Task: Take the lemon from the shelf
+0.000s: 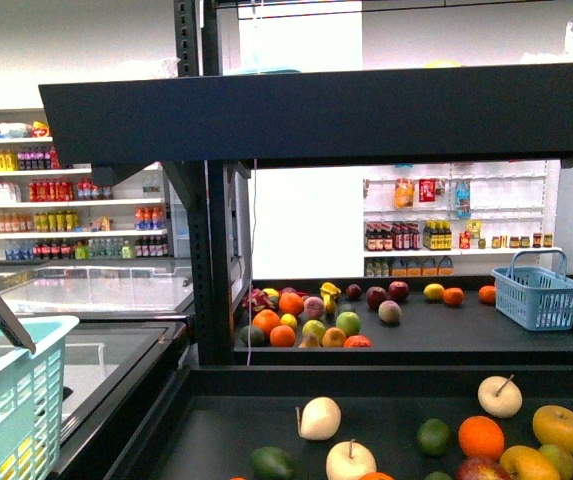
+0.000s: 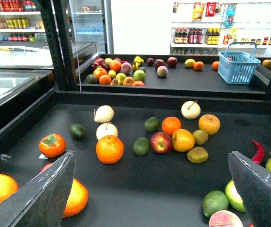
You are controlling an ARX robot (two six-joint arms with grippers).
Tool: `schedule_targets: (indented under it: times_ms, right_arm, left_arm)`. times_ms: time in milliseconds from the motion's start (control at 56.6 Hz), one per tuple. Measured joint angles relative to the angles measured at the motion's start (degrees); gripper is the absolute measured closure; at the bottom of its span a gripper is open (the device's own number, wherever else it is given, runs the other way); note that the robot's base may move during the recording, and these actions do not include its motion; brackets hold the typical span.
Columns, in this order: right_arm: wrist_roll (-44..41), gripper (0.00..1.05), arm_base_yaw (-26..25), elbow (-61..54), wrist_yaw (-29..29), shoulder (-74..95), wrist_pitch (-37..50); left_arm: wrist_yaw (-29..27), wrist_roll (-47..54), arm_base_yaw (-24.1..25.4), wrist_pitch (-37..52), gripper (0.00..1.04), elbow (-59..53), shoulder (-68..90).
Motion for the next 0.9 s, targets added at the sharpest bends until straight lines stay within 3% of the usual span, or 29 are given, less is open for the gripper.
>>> schedule_targets:
  times_ms: [300, 548, 724, 830, 901]
  right_arm:
    - [0.0, 0.08, 0.0, 0.0, 0.0, 0.0, 0.0]
    - [0.0, 0.08, 0.0, 0.0, 0.0, 0.0, 0.0]
    - [0.0, 0.08, 0.0, 0.0, 0.0, 0.0, 0.0]
    - [0.0, 0.08, 0.0, 0.0, 0.0, 0.0, 0.0]
    - [0.0, 0.08, 0.0, 0.0, 0.0, 0.0, 0.0]
  left_arm:
    - [3.1, 7.3, 1.8, -7.0, 0.06, -4.0, -5.2]
    - [3.8, 10.6, 2.9, -17.7, 0.08, -10.0, -17.9]
    - [-0.7, 15.9, 2.3, -37.0, 0.08, -10.7, -28.2]
    - [-8.3, 25.8, -0.8, -54.9, 0.08, -10.6, -38.1]
    - [-16.5, 36.3, -5.7, -63.6, 0.08, -10.6, -46.7]
